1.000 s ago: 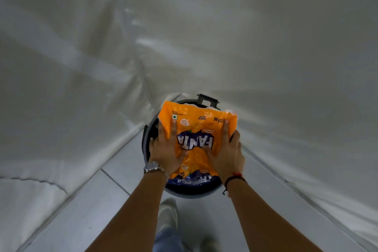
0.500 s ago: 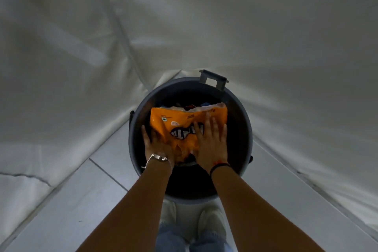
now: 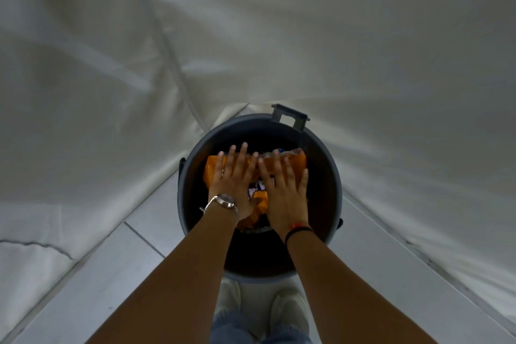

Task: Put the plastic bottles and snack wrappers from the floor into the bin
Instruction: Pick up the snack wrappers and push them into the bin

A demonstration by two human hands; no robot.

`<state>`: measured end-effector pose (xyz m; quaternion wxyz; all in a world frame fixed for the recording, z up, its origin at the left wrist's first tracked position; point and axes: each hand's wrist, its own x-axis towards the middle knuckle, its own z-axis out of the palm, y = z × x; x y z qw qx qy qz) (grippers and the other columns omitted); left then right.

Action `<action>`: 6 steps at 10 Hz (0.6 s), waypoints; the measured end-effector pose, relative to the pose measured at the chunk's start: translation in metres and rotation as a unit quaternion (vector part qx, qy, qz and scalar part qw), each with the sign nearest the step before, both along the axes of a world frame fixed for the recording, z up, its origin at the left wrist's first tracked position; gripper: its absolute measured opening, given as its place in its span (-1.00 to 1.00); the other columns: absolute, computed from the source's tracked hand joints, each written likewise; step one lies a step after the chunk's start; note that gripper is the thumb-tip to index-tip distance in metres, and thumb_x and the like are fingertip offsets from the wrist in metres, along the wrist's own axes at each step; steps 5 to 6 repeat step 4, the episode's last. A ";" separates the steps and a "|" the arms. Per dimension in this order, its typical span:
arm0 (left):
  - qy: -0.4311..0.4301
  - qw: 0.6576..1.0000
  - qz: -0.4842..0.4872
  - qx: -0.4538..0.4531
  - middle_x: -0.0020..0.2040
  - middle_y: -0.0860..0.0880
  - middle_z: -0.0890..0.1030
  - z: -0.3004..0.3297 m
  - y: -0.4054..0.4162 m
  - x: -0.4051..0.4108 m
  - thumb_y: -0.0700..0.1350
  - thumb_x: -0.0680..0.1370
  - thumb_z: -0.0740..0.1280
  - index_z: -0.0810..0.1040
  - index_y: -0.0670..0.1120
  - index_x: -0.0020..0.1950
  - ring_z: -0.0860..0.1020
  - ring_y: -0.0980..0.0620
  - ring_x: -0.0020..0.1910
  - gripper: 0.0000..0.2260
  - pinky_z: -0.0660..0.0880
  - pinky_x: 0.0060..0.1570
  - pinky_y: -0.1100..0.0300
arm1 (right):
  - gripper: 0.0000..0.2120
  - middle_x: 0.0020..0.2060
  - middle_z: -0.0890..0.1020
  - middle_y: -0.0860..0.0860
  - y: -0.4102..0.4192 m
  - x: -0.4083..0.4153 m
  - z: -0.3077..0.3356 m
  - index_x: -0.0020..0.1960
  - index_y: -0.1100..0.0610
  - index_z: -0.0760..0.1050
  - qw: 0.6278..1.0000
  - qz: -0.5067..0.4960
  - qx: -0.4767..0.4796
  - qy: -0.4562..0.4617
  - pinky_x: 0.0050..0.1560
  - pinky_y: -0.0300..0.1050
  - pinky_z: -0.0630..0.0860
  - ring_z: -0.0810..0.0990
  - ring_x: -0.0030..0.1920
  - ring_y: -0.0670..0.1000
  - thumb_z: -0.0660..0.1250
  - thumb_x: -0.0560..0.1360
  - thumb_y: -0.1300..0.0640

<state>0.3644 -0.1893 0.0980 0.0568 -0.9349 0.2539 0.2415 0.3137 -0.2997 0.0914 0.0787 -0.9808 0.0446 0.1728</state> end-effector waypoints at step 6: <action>-0.008 0.995 0.031 0.094 0.48 -0.15 -0.33 0.031 0.023 -0.012 0.21 0.52 0.06 -0.34 -0.12 0.43 -0.32 -0.12 0.44 -0.25 -0.38 0.35 -0.08 | -0.28 0.50 -0.21 0.13 0.000 -0.011 0.024 0.42 0.06 -0.37 0.996 -0.017 -0.033 0.086 0.42 0.29 -0.21 -0.24 0.48 0.17 0.13 0.54 0.06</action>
